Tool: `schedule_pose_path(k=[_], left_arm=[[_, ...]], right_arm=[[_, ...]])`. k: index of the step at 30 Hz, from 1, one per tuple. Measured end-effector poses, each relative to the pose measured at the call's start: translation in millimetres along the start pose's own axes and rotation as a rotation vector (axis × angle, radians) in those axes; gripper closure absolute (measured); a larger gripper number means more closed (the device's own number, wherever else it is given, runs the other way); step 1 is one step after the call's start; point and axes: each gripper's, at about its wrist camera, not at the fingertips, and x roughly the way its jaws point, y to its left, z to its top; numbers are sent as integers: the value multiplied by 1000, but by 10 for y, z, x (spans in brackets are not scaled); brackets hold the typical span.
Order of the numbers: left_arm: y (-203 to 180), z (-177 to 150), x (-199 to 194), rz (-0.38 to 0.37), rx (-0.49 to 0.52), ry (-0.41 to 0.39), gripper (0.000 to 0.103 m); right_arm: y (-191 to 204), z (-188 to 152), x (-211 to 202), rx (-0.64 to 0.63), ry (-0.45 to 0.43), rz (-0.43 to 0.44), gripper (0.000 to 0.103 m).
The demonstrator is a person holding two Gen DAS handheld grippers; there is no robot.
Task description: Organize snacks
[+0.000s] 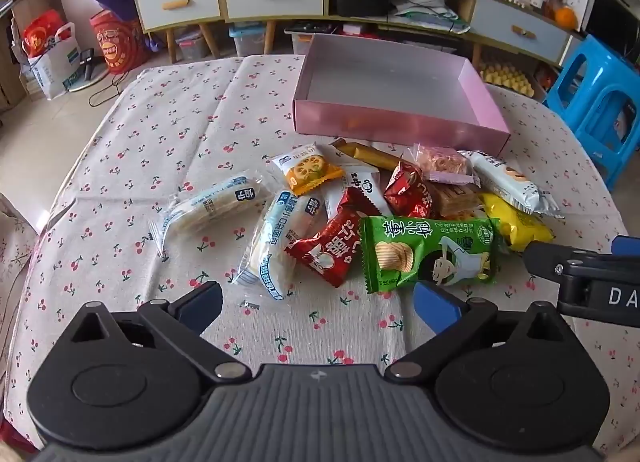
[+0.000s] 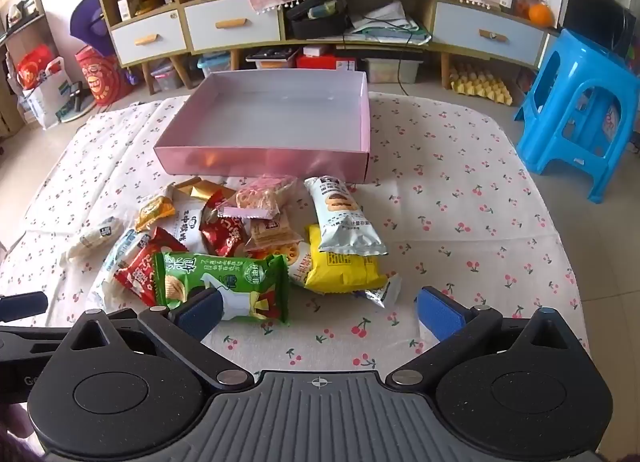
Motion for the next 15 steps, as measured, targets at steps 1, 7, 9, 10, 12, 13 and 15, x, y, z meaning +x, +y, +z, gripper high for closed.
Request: schedule_pose_path(k=[1, 7, 9, 10, 12, 13, 15], left_arm=[[1, -4, -1, 5, -3, 0, 1], [-34, 23, 18, 4, 2, 21, 1], [-38, 32, 29, 5, 1, 24, 1], [-47, 34, 35, 7, 2, 25, 1], [-13, 18, 22, 3, -4, 24, 1], [-10, 14, 21, 2, -4, 23, 1], [-11, 13, 18, 1, -2, 23, 1]], right_arm=[[2, -1, 1, 4, 3, 1, 0], [-7, 5, 5, 7, 6, 11, 0], [-12, -2, 1, 3, 1, 8, 0], [-2, 7, 9, 9, 11, 10, 0], [-7, 0, 15, 7, 12, 8, 0], [-10, -4, 19, 7, 13, 7, 0], [-5, -11, -7, 5, 14, 8, 0]])
